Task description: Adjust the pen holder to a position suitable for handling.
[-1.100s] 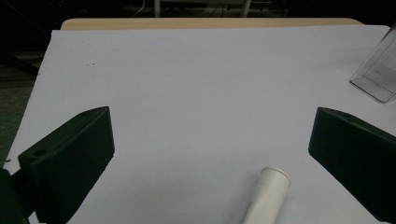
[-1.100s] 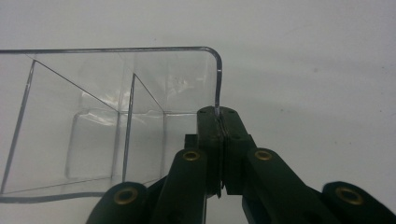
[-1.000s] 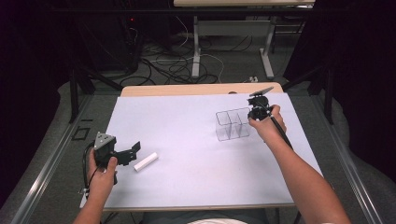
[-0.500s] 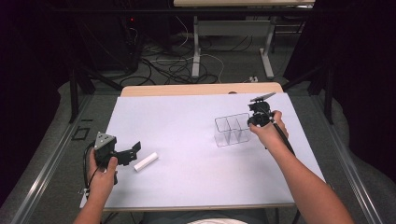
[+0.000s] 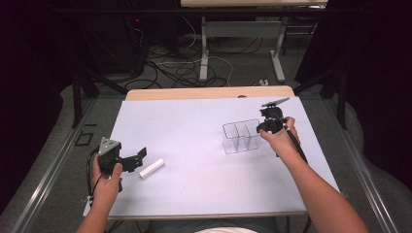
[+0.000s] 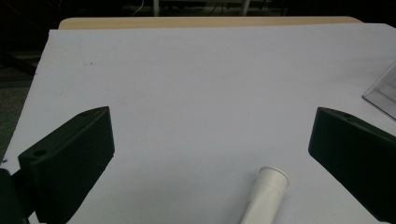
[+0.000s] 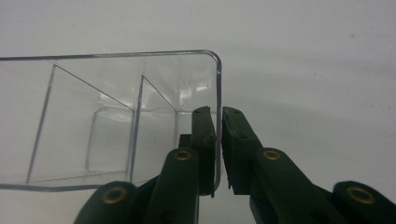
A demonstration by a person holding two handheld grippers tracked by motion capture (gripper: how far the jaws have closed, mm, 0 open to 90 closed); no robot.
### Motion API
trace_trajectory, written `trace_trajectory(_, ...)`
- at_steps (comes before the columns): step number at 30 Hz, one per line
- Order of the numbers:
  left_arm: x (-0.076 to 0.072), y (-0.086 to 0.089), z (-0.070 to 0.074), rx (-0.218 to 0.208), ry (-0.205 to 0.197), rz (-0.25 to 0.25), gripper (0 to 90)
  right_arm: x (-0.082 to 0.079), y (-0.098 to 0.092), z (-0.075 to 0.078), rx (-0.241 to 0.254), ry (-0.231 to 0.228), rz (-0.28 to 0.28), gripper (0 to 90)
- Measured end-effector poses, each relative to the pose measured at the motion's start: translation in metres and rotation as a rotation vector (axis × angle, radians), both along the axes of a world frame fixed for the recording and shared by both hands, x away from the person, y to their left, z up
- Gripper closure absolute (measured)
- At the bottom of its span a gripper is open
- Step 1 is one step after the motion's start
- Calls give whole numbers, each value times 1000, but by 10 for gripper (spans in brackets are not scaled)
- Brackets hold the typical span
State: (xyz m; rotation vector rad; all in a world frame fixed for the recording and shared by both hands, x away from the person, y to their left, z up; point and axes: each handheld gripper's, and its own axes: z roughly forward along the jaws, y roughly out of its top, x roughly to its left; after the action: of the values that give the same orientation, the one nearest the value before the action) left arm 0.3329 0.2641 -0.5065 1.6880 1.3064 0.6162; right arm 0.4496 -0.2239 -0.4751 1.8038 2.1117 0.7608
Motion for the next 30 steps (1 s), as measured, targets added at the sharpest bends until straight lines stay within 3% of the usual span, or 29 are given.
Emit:
trace_trajectory(5,0,0,0,2,-2,1,6,-4,-2,6,10,-29,18,792)
trace_trajectory(9,0,0,0,1,-3,3,6,-7,-7,13,39,-90,24,760)
trace_trajectory(12,0,0,0,1,-1,3,6,-9,-11,18,74,-123,14,785)
trace_trajectory(13,0,1,0,1,0,4,6,-9,-14,18,76,-148,19,803)
trace_trajectory(17,0,1,0,2,1,4,6,-11,-21,16,85,-177,5,879)
trace_trajectory(23,1,0,-1,3,2,1,6,-10,-28,1,59,-165,-3,900)
trace_trajectory(26,2,0,-2,2,5,4,6,-8,-26,-7,50,-137,0,900)
trace_trajectory(30,3,1,-3,0,10,5,6,-9,-17,-10,21,-135,28,900)
